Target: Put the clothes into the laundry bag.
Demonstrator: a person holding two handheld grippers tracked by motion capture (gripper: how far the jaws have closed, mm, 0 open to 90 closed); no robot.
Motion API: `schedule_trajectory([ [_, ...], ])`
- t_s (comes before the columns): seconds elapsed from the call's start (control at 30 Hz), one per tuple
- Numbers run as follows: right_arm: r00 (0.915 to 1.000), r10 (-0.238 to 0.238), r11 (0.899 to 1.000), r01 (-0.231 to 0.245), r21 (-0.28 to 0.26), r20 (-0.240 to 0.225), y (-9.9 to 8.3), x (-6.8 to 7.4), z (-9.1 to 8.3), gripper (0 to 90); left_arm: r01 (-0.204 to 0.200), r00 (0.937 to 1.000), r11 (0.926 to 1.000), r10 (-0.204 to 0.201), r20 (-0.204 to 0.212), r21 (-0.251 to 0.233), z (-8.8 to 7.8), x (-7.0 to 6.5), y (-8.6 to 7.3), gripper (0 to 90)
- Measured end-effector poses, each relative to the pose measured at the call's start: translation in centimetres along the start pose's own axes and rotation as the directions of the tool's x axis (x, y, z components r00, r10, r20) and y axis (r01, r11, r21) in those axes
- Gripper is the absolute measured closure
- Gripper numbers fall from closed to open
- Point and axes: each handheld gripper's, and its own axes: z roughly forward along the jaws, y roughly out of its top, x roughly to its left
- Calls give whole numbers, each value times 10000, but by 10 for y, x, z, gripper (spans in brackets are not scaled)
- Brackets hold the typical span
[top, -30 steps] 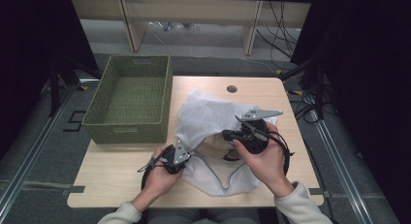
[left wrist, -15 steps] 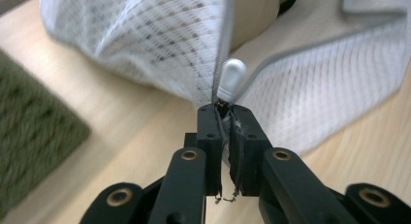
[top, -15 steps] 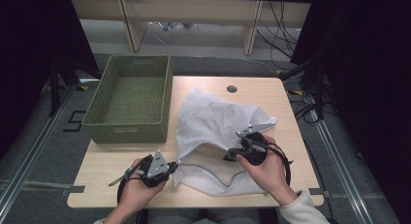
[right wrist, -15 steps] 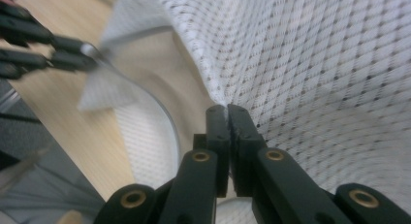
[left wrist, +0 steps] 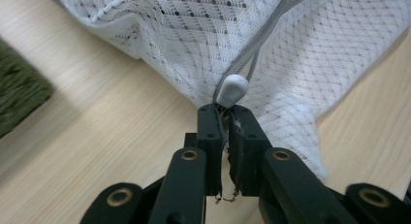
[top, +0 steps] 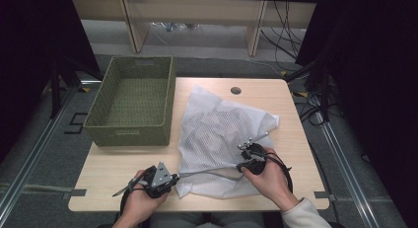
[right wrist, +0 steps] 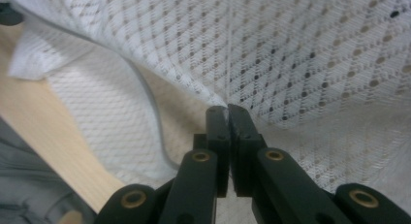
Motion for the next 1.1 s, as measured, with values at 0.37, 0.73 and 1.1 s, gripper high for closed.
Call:
schedule_trajectory([
  [0.37, 9996, 274, 9988, -272, 401, -44, -13, -14, 6, 894, -243, 9996, 9990, 247, -103, 377, 7, -7, 5, 832],
  [0.73, 9993, 308, 9991, -302, 295, -215, -10, -2, 3, 841, -24, 9999, 9997, 22, 104, 247, 3, -6, 2, 736],
  [1.1, 9974, 162, 9926, -244, -1187, -695, 3, 16, -30, 774, 24, 10000, 9999, -24, 13, 131, -13, -4, 3, 542],
])
